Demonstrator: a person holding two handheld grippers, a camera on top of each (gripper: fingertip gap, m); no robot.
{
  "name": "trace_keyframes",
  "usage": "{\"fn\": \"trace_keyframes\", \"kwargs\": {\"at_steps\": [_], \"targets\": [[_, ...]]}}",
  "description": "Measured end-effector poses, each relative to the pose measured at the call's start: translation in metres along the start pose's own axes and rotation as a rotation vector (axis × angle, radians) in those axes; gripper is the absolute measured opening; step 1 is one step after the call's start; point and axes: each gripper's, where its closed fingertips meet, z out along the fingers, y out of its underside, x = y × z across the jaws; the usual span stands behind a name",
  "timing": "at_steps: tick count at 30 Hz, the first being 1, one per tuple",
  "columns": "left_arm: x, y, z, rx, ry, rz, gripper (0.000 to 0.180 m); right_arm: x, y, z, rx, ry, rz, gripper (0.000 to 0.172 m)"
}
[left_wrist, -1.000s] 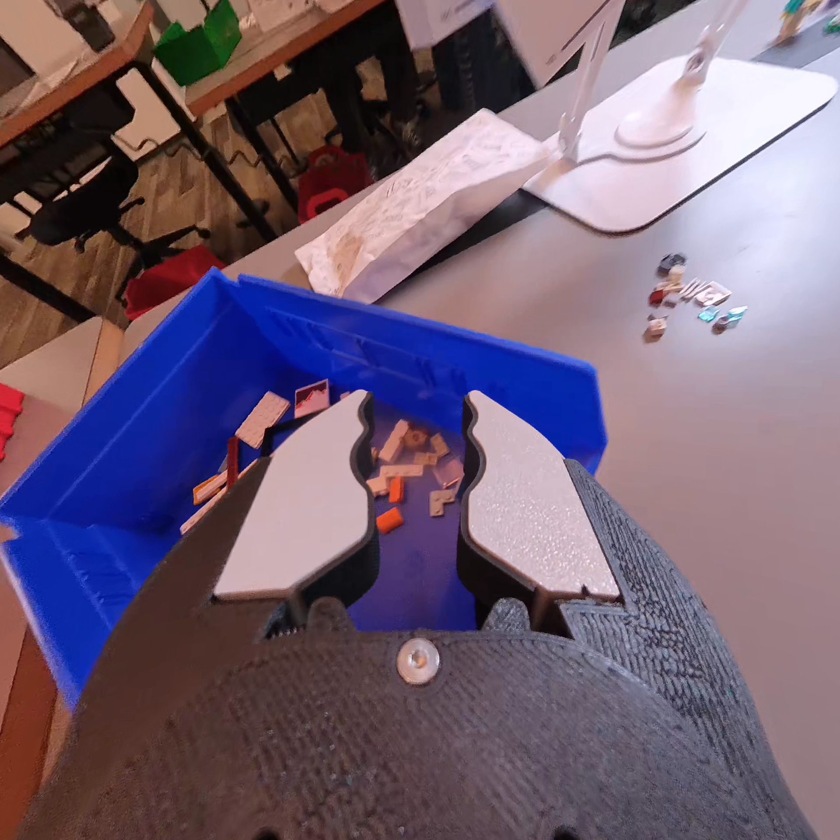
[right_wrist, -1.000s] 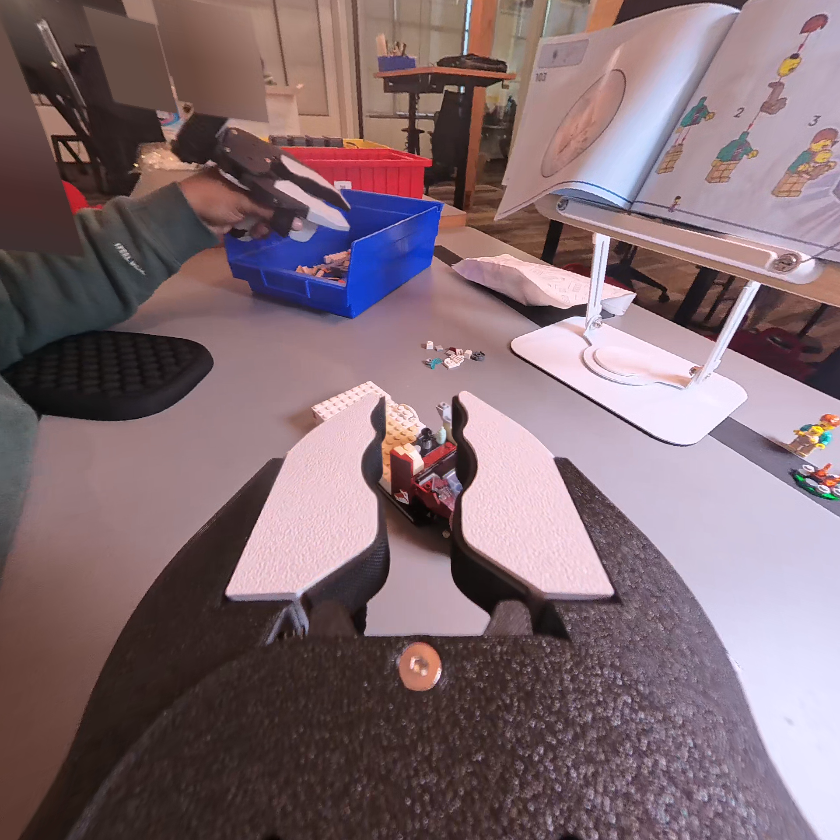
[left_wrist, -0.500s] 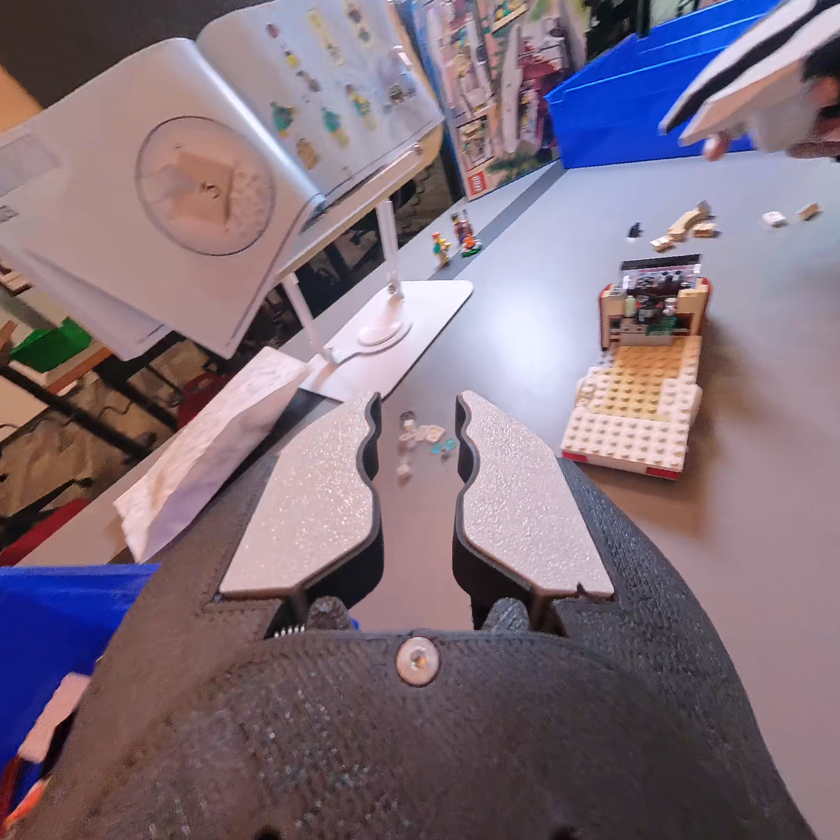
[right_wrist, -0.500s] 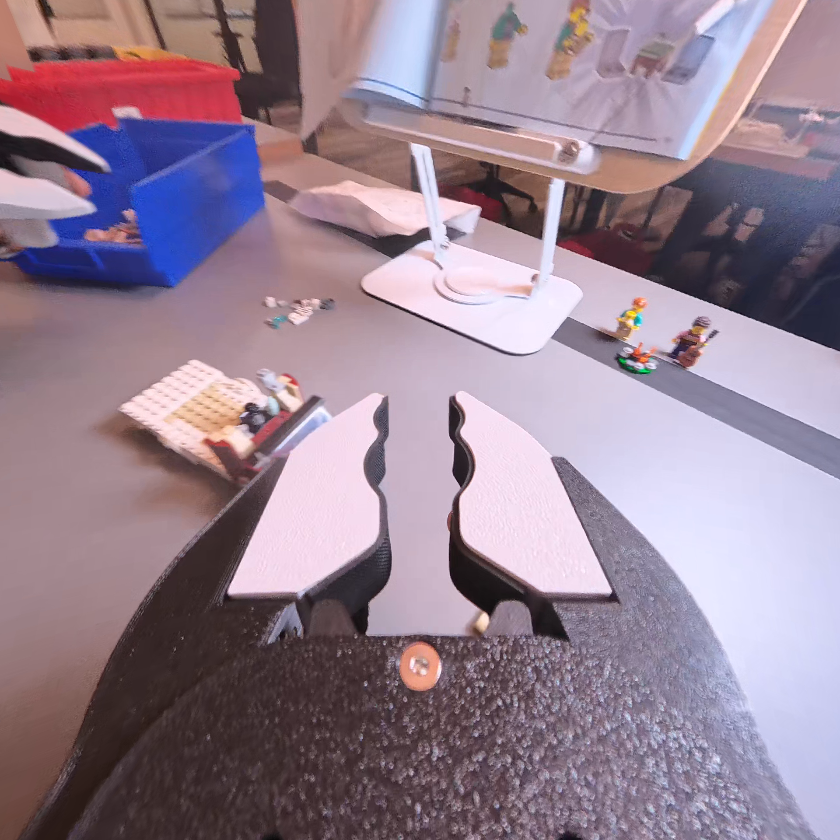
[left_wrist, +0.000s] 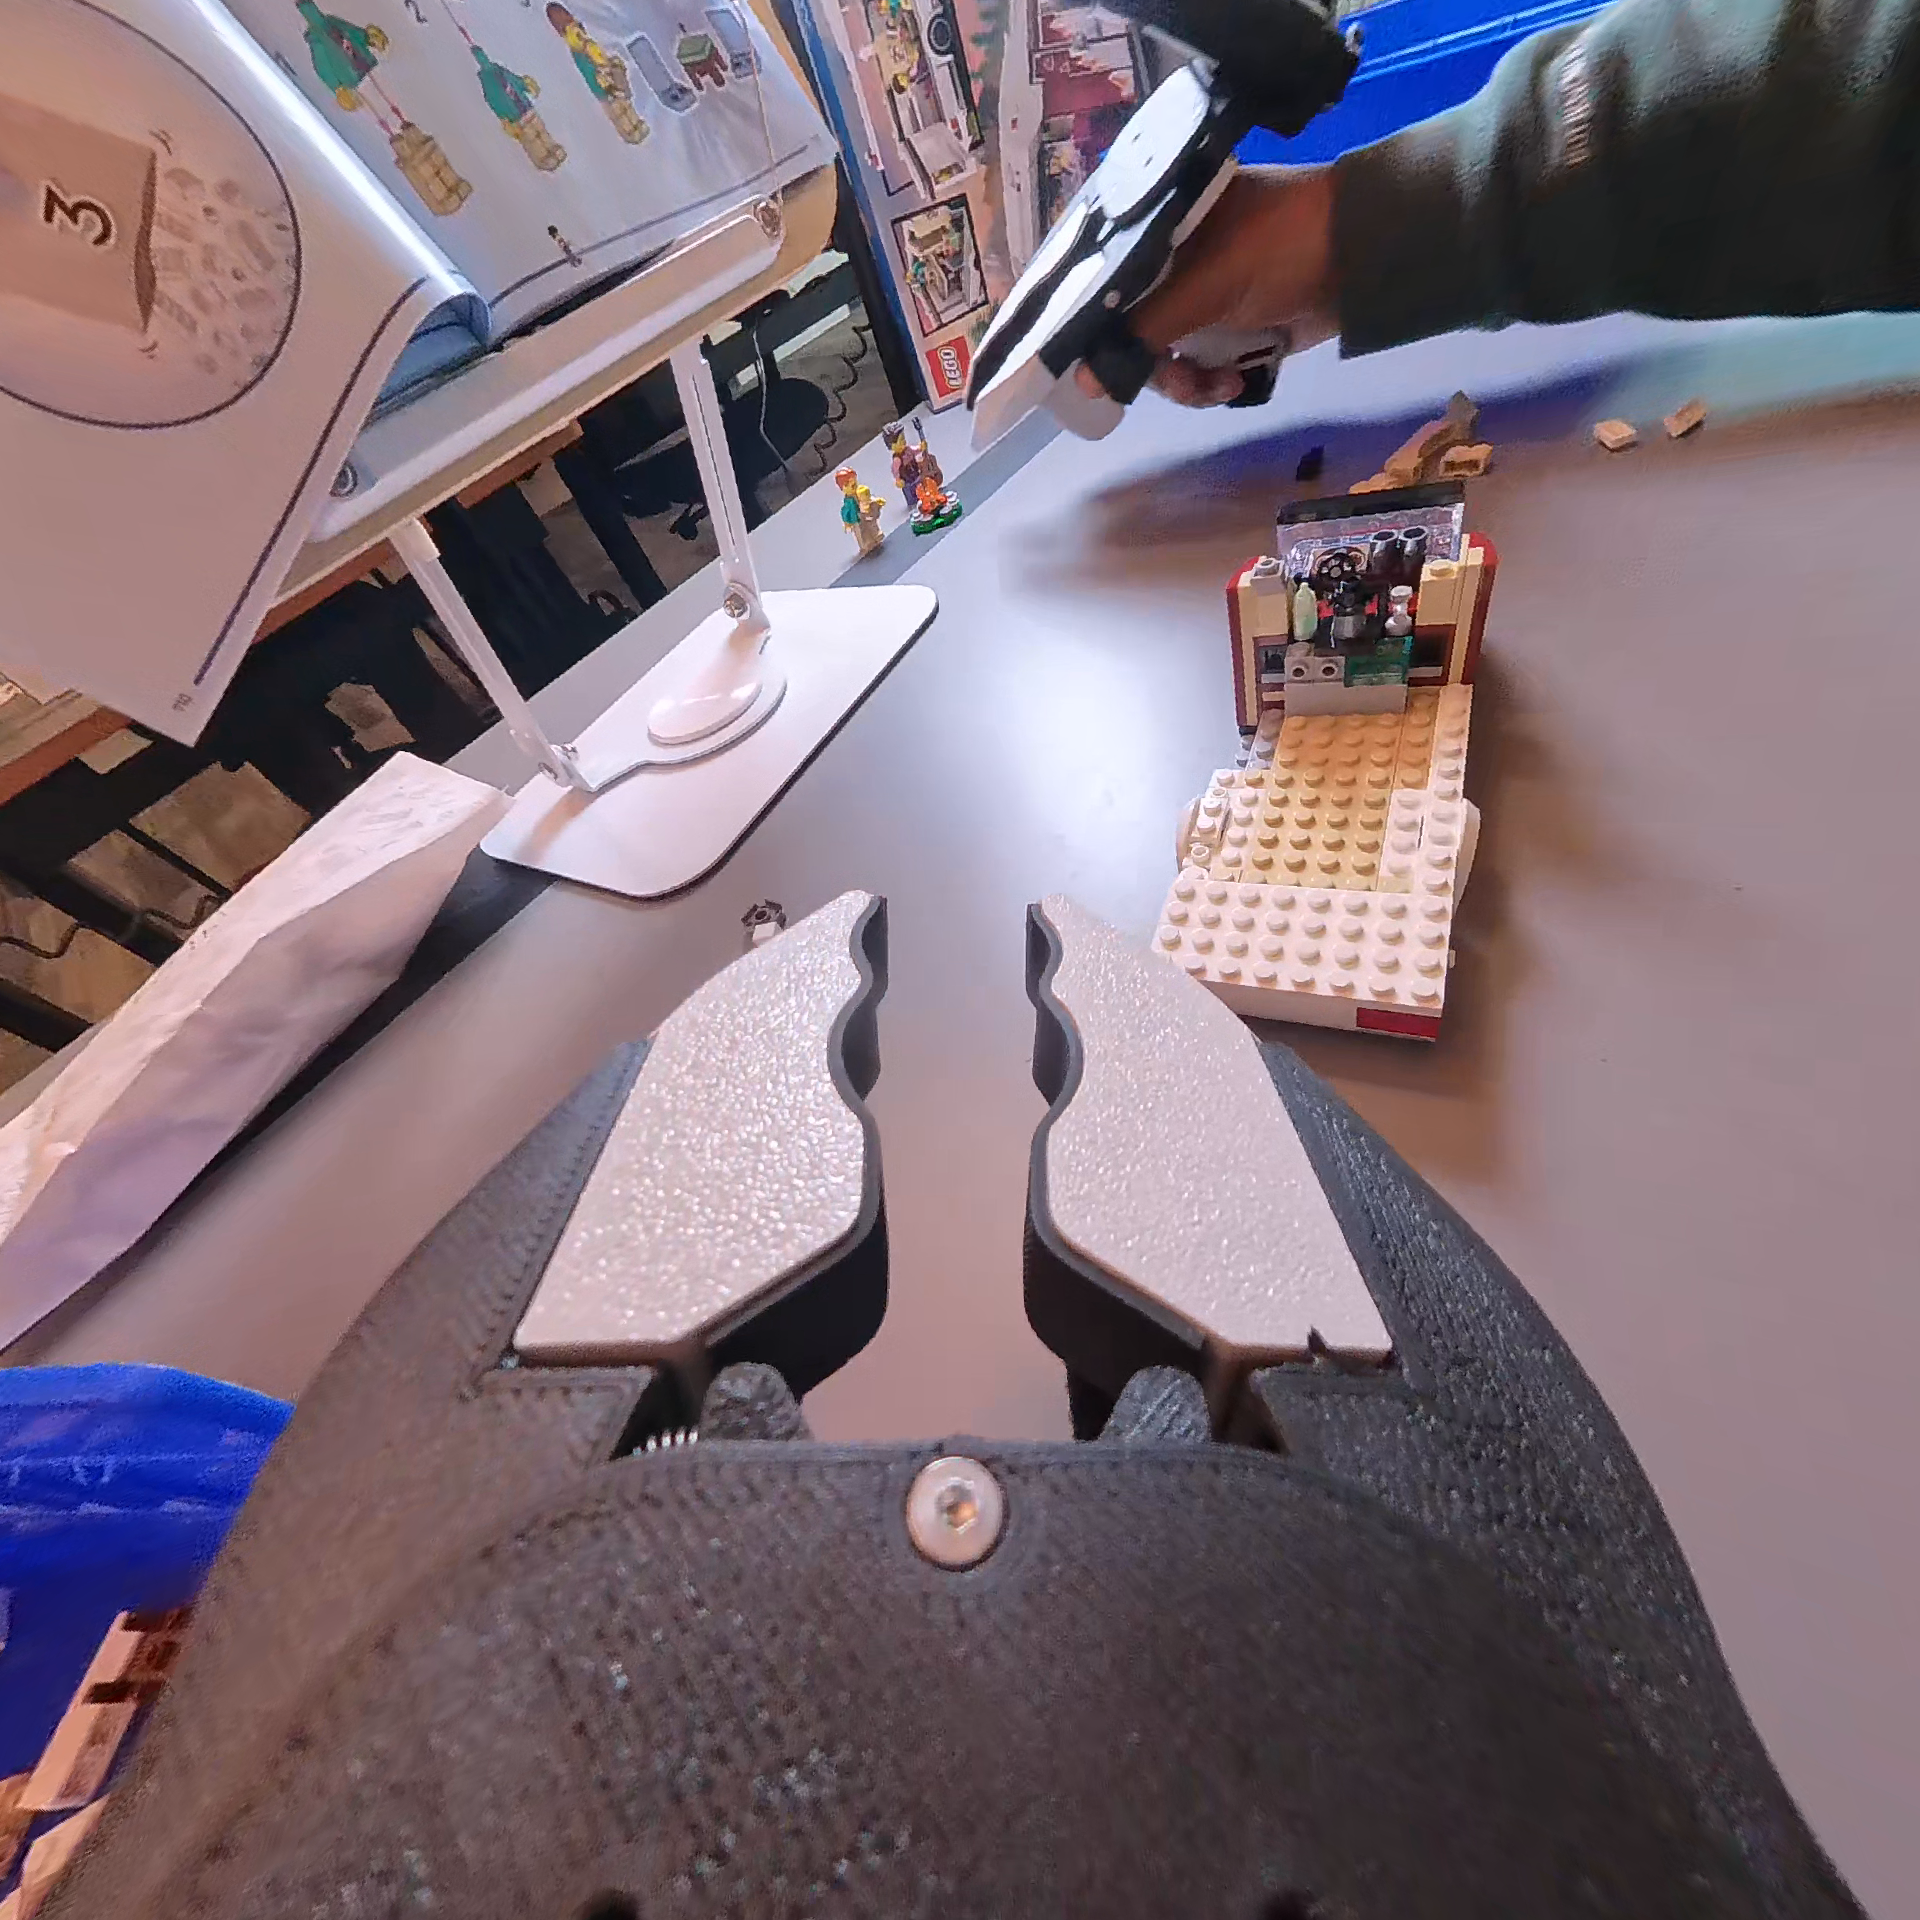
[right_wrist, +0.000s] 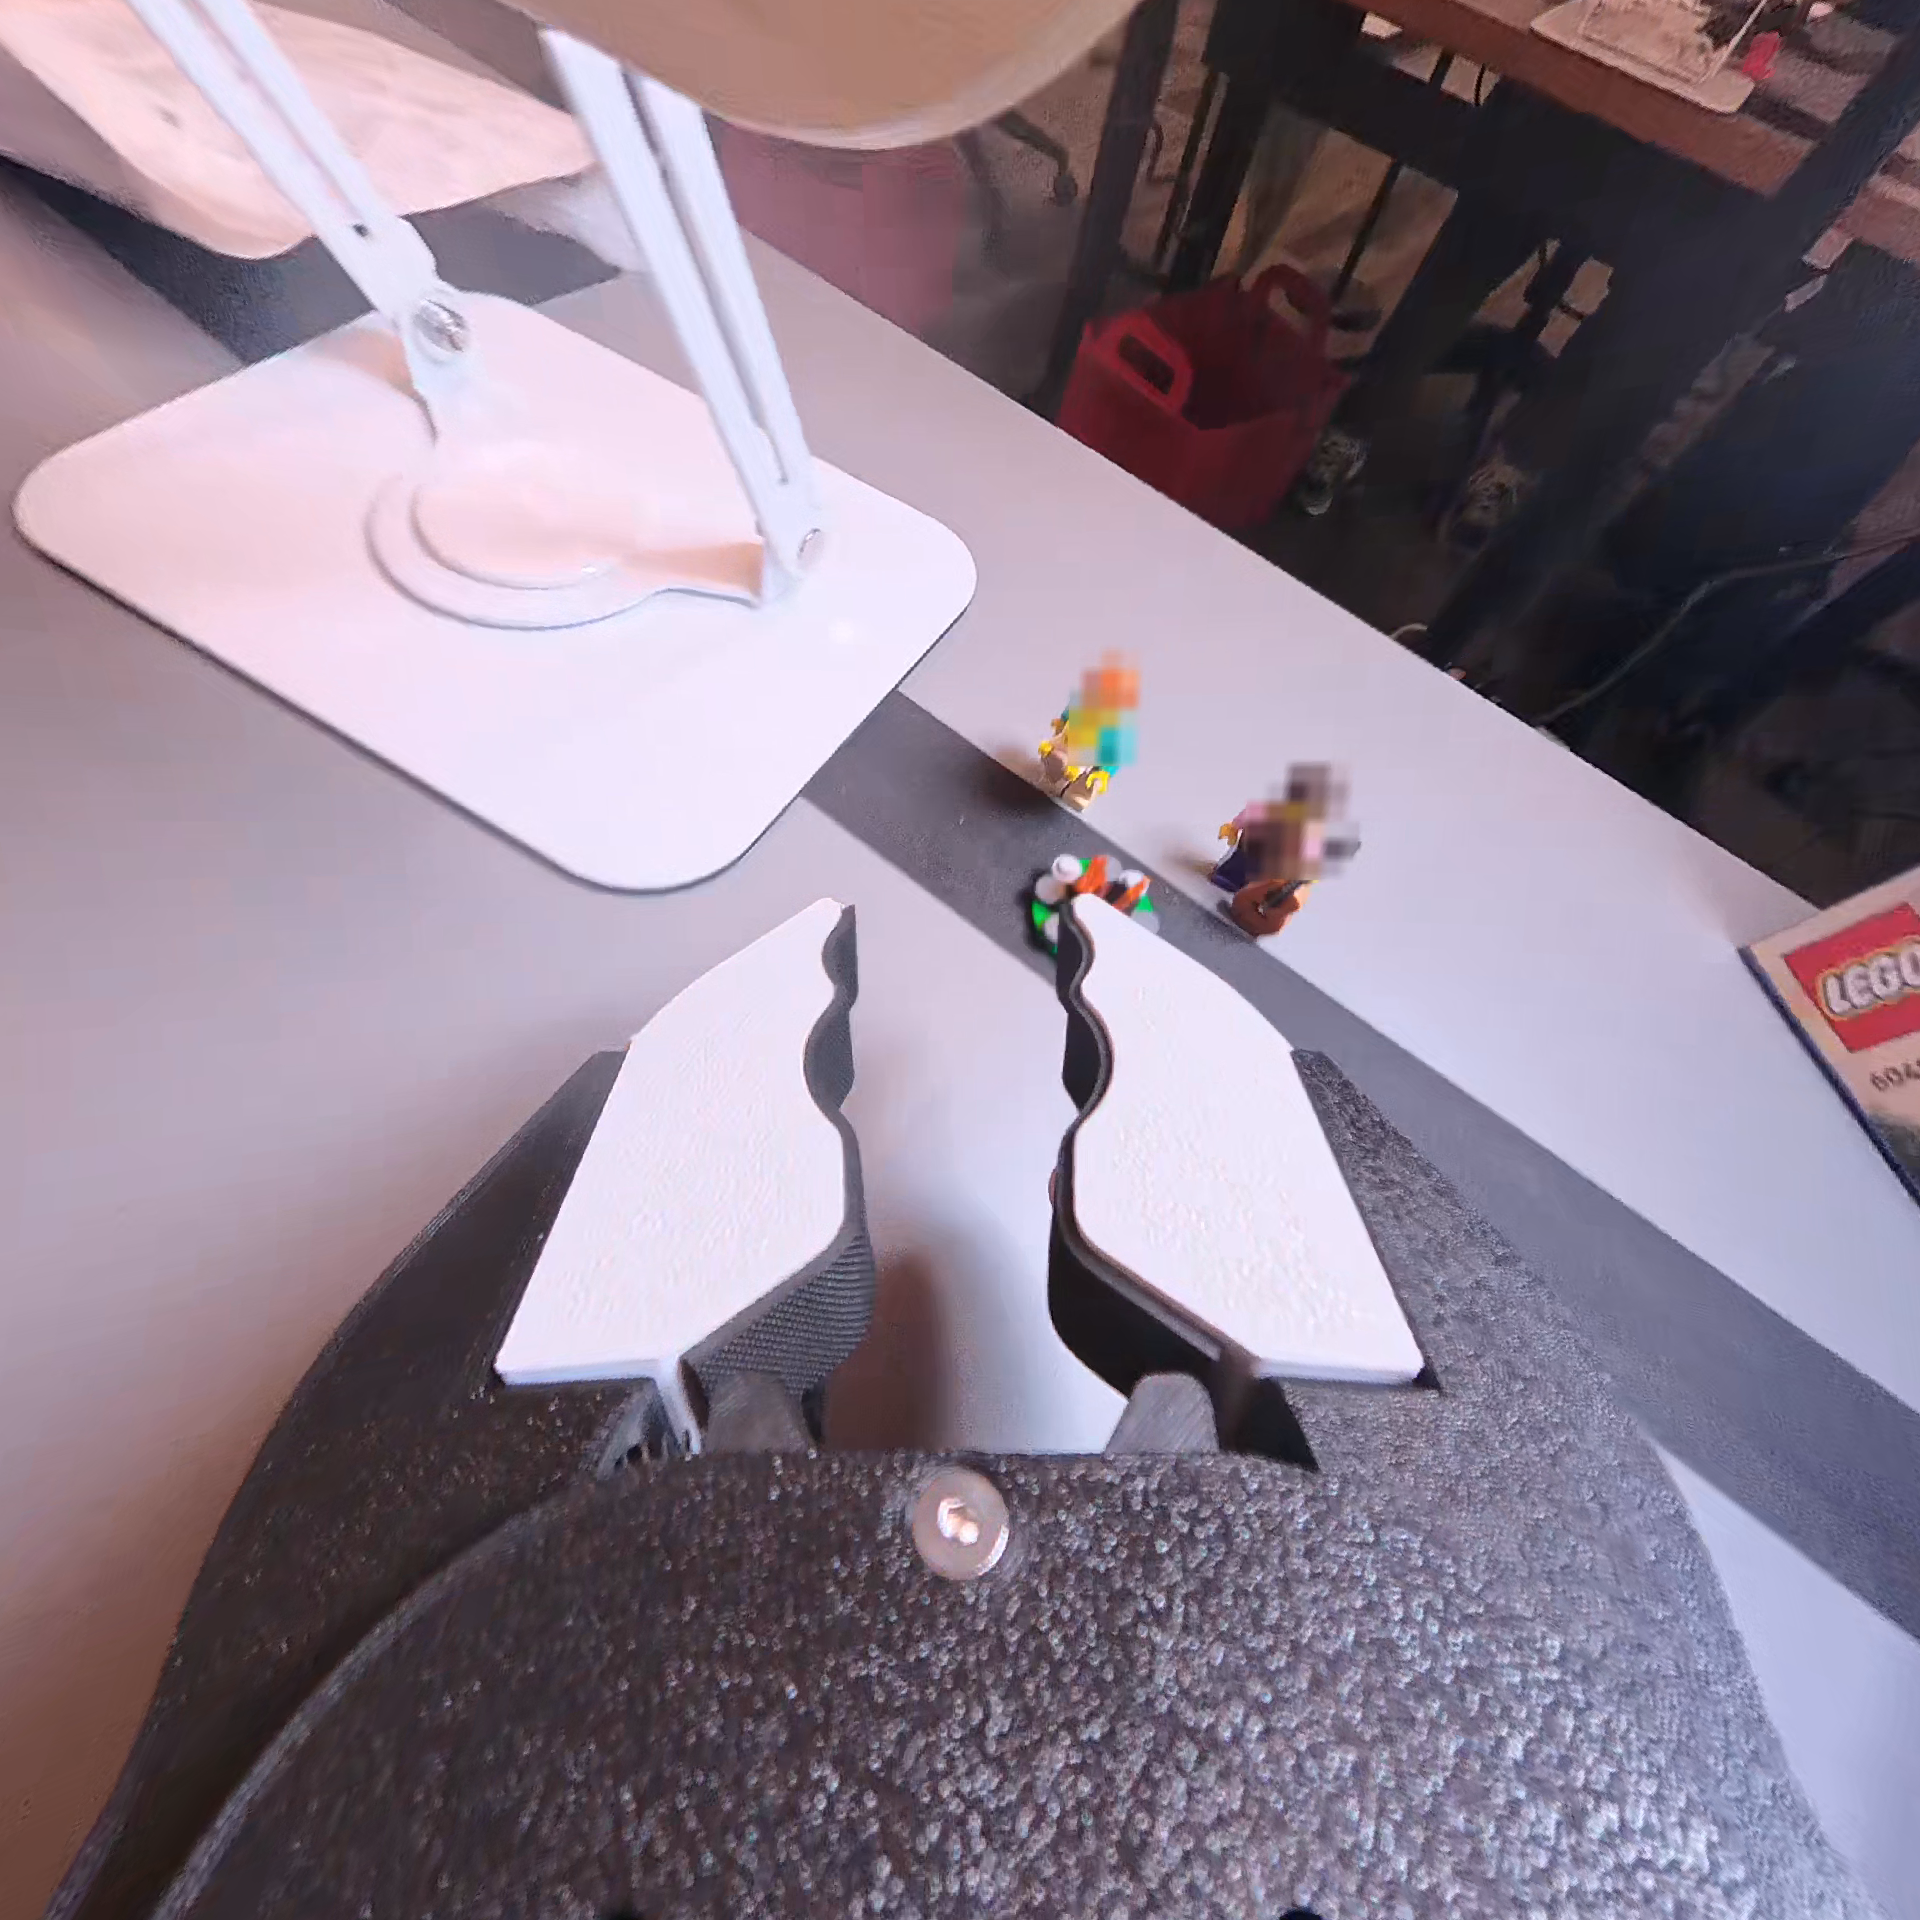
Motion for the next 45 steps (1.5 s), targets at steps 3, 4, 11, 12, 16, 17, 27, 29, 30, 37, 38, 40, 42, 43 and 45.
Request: {"fn": "trace_keyframes", "kwargs": {"at_steps": [3, 4, 11, 12, 16, 17, 27, 29, 30, 37, 38, 40, 42, 43, 45], "targets": [[-0.003, 0.004, 0.0, -0.005, -0.002, -0.02, 0.025, 0.012, -0.009, 0.03, 0.002, 0.001, 0.018, 0.038], [-0.004, 0.005, 0.0, -0.009, -0.005, -0.017, 0.025, 0.015, -0.013, 0.039, 0.008, 0.001, 0.025, 0.038], [-0.006, 0.01, 0.001, -0.02, -0.008, -0.017, 0.023, 0.032, -0.017, 0.08, -0.057, 0.041, 0.045, 0.031], [-0.006, 0.011, 0.001, -0.022, -0.004, -0.019, 0.023, 0.034, -0.019, 0.081, -0.048, 0.051, 0.045, 0.027], [-0.004, 0.015, 0.004, -0.032, 0.009, -0.02, 0.022, 0.041, -0.019, 0.079, -0.051, 0.074, 0.056, 0.012], [-0.003, 0.015, 0.004, -0.032, 0.012, -0.02, 0.022, 0.042, -0.018, 0.078, -0.053, 0.079, 0.052, 0.012], [-0.004, 0.007, 0.001, -0.012, -0.002, -0.004, 0.021, 0.037, -0.033, 0.046, 0.055, 0.052, 0.061, 0.012], [-0.004, 0.005, 0.0, -0.003, -0.002, -0.002, 0.021, 0.029, -0.039, 0.028, 0.087, 0.035, 0.06, 0.012], [-0.003, 0.004, -0.001, 0.001, -0.001, -0.001, 0.021, 0.022, -0.042, 0.017, 0.103, 0.025, 0.055, 0.012], [0.007, -0.007, -0.002, 0.031, 0.036, -0.003, 0.023, -0.066, -0.06, -0.101, 0.271, -0.155, 0.054, 0.012], [0.011, -0.008, -0.001, 0.031, 0.048, -0.002, 0.024, -0.081, -0.06, -0.117, 0.29, -0.183, 0.065, 0.012], [0.019, -0.012, 0.0, 0.032, 0.071, 0.014, 0.024, -0.112, -0.056, -0.146, 0.311, -0.236, 0.086, 0.012], [0.031, -0.019, 0.0, 0.044, 0.101, 0.032, 0.023, -0.143, -0.05, -0.17, 0.329, -0.286, 0.11, 0.012], [0.038, -0.025, 0.0, 0.056, 0.119, 0.035, 0.023, -0.158, -0.048, -0.179, 0.339, -0.313, 0.128, 0.012], [0.053, -0.038, 0.003, 0.08, 0.161, 0.035, 0.022, -0.186, -0.048, -0.193, 0.358, -0.366, 0.169, 0.012]]}}
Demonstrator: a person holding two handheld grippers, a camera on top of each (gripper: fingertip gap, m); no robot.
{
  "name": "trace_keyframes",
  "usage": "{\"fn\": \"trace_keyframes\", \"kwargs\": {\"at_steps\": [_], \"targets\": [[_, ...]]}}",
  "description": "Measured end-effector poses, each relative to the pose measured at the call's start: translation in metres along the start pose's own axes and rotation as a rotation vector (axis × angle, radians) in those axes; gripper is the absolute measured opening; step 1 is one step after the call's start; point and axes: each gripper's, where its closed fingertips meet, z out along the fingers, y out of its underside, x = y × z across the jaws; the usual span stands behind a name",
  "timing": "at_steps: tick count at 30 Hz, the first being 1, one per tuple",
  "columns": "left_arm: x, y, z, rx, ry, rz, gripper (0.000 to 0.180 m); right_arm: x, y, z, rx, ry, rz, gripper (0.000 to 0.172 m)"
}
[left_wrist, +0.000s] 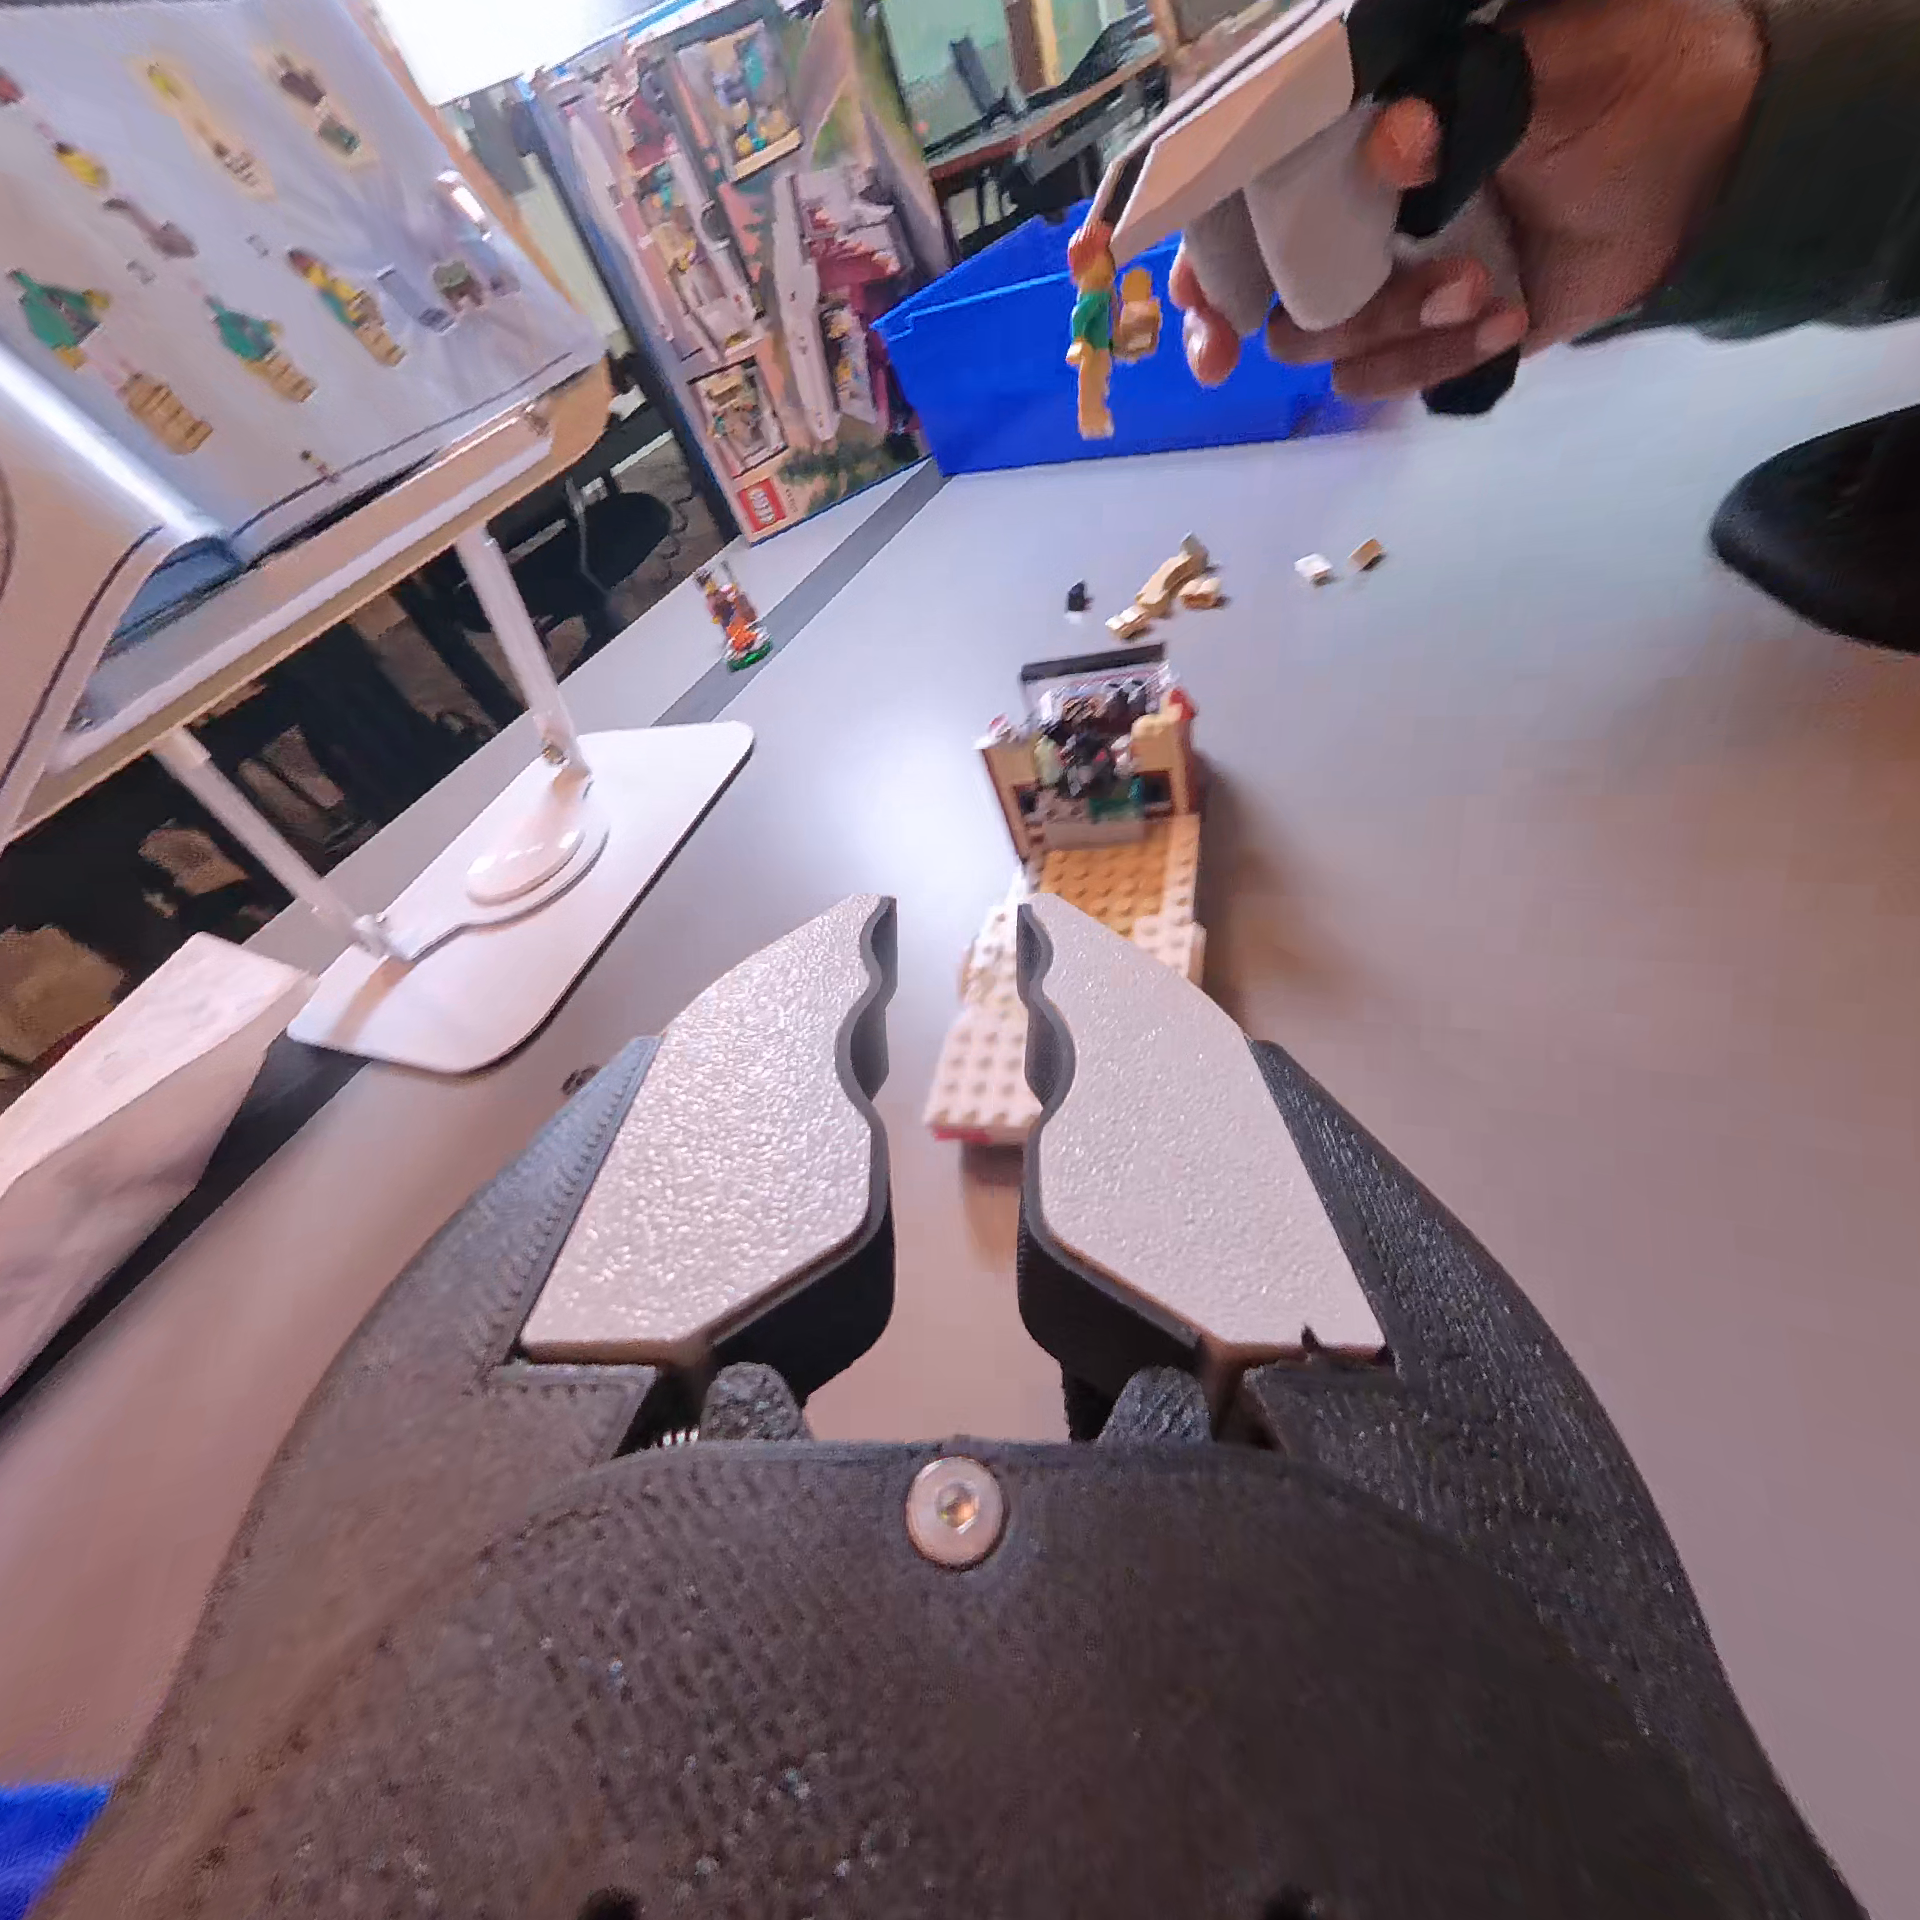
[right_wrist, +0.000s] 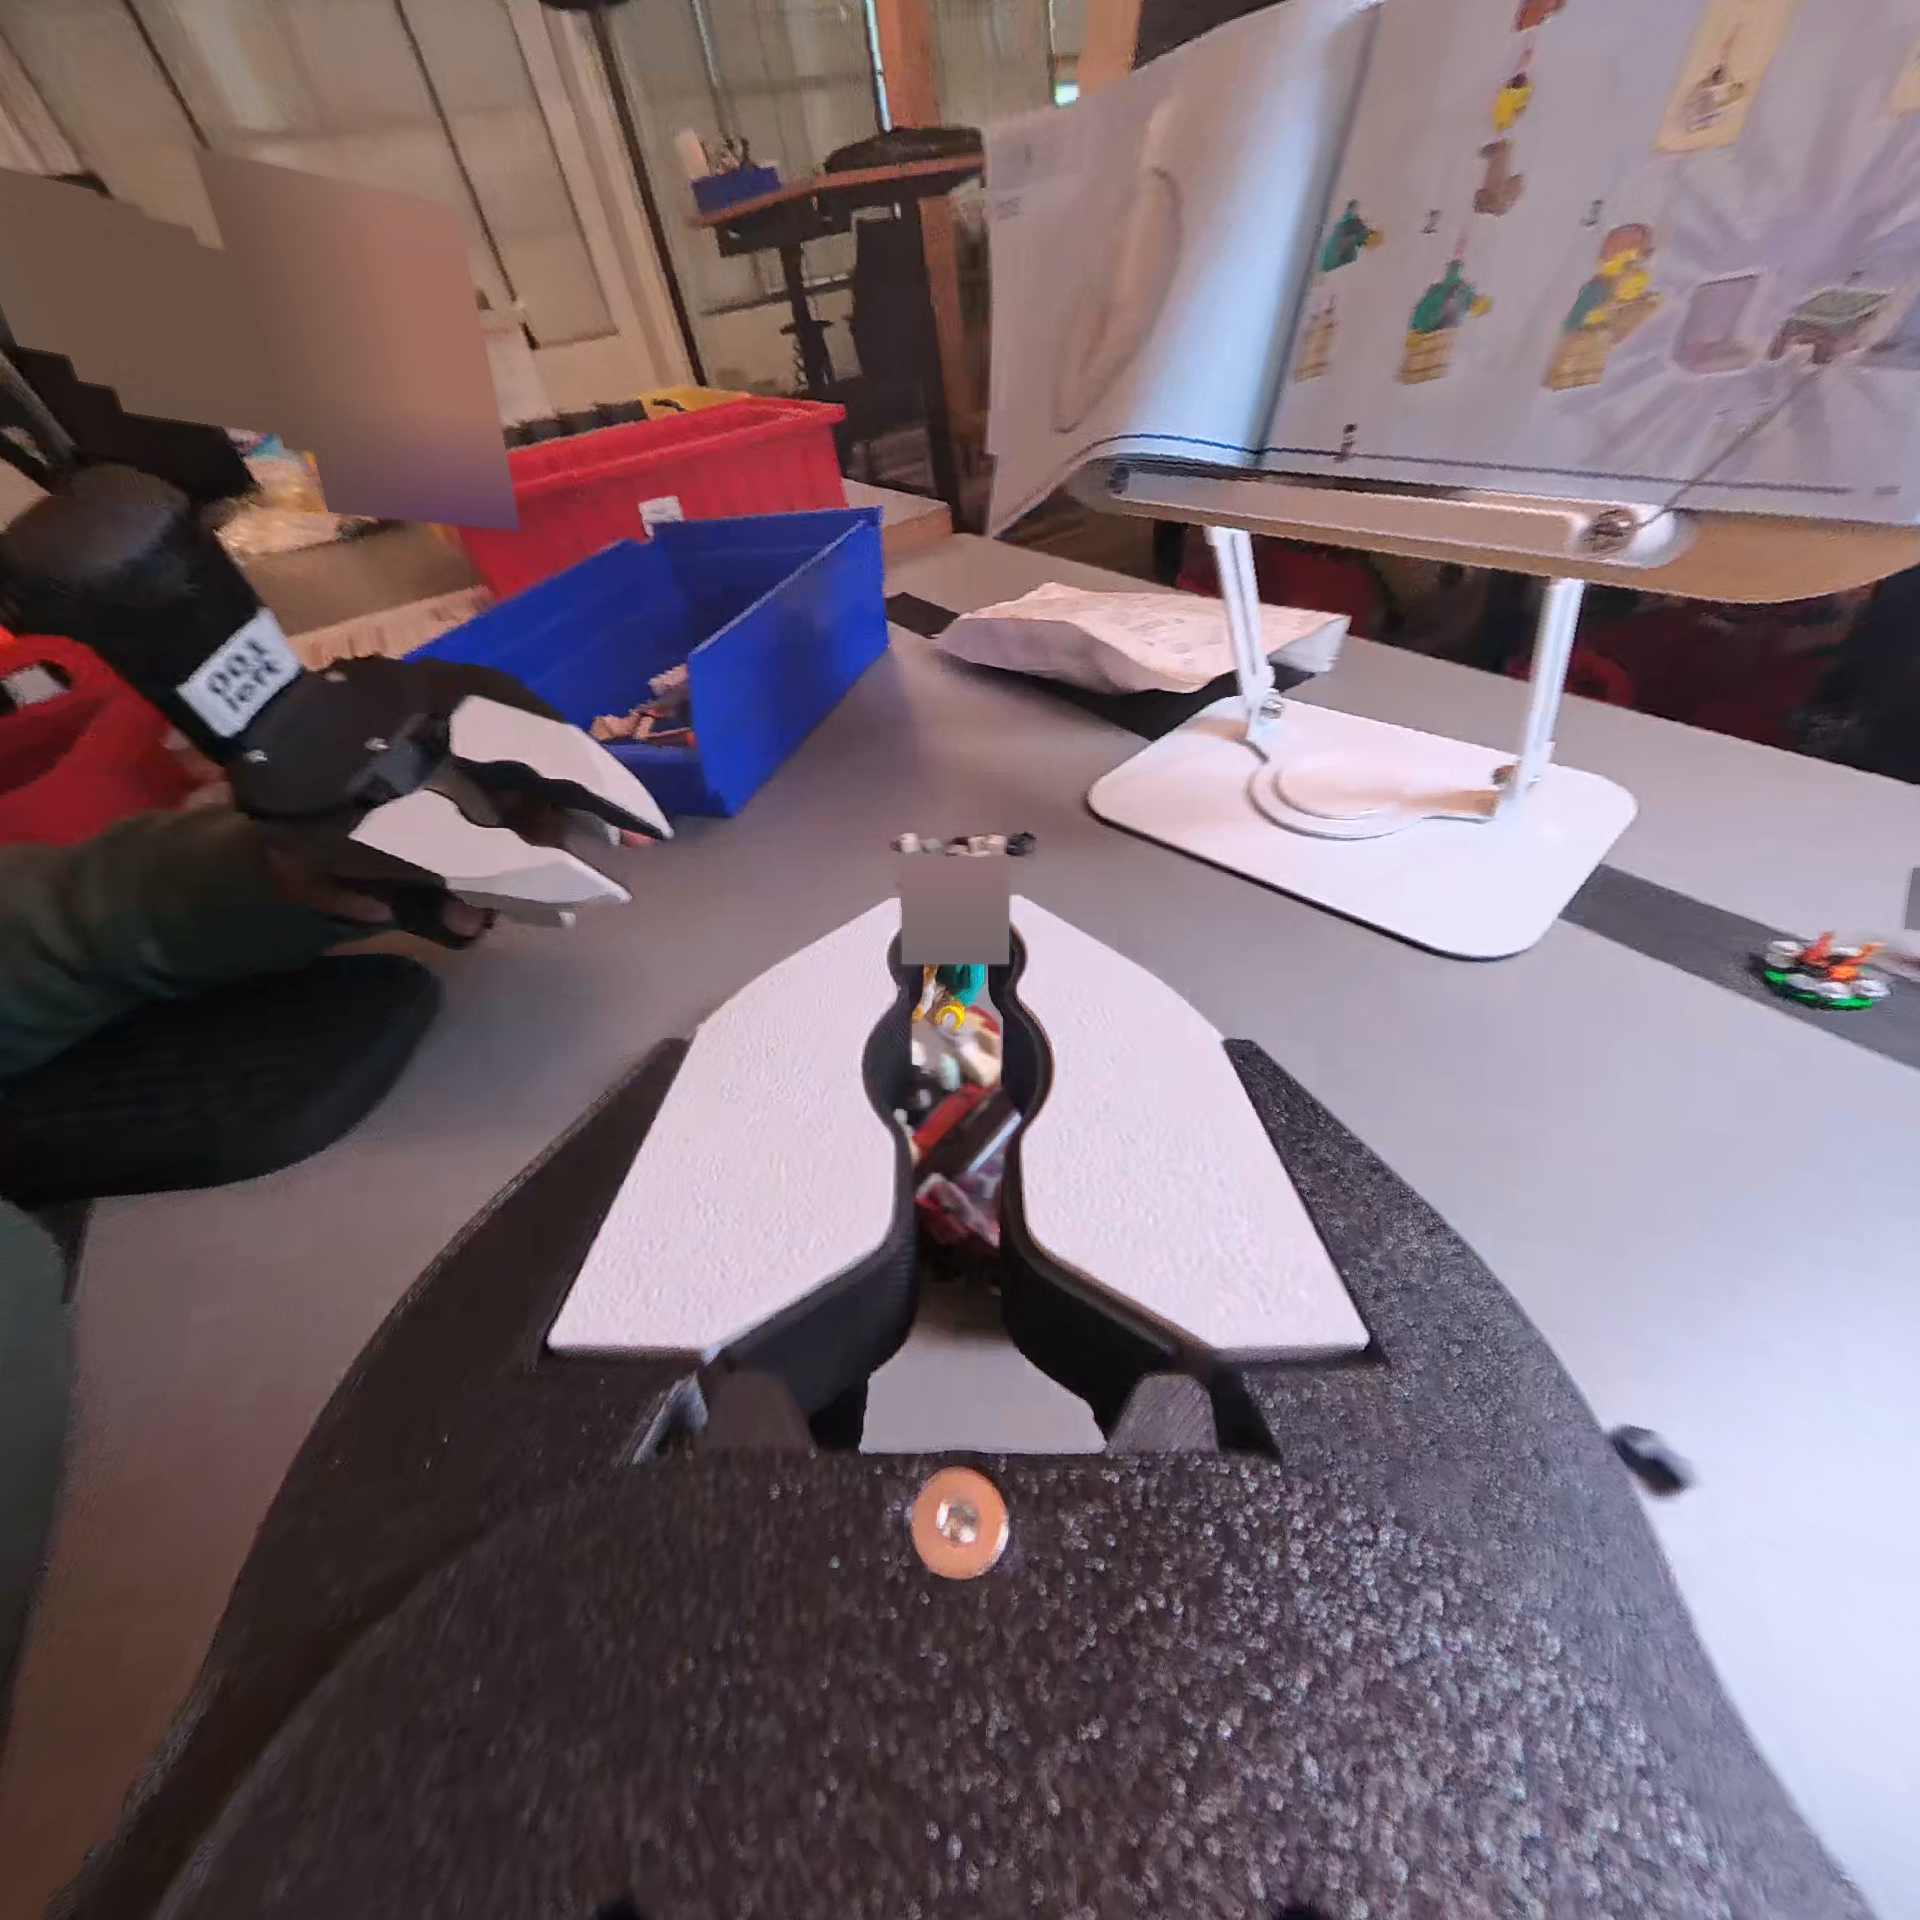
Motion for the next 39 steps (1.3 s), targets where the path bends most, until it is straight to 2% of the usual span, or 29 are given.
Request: {"fn": "trace_keyframes", "kwargs": {"at_steps": [5, 9, 12, 15, 21, 27, 35, 39], "targets": [[0.041, -0.037, 0.024, 0.039, 0.114, -0.01, 0.028, -0.056, -0.004, 0.013, 0.057, -0.113, 0.102, 0.012], [0.057, -0.047, 0.04, 0.005, 0.122, -0.05, 0.039, -0.082, 0.0, 0.027, 0.099, -0.206, 0.166, 0.012], [0.059, -0.045, 0.044, -0.005, 0.082, -0.023, 0.033, -0.096, 0.011, 0.034, 0.107, -0.294, 0.265, 0.012], [0.062, -0.042, 0.043, 0.009, 0.061, 0.01, 0.016, -0.103, 0.023, 0.039, 0.086, -0.349, 0.351, 0.012], [0.064, -0.029, 0.041, 0.0, 0.069, 0.057, 0.015, -0.104, 0.038, 0.042, 0.047, -0.411, 0.409, 0.012], [0.078, -0.017, 0.038, -0.02, 0.215, 0.057, 0.013, -0.11, 0.053, 0.037, -0.046, -0.551, 0.412, 0.016], [0.083, -0.004, 0.036, -0.068, 0.274, 0.085, 0.01, -0.115, 0.066, 0.037, -0.094, -0.55, 0.325, 0.012], [0.083, -0.005, 0.033, -0.031, 0.293, 0.066, 0.013, -0.115, 0.067, 0.038, -0.097, -0.546, 0.339, 0.012]]}}
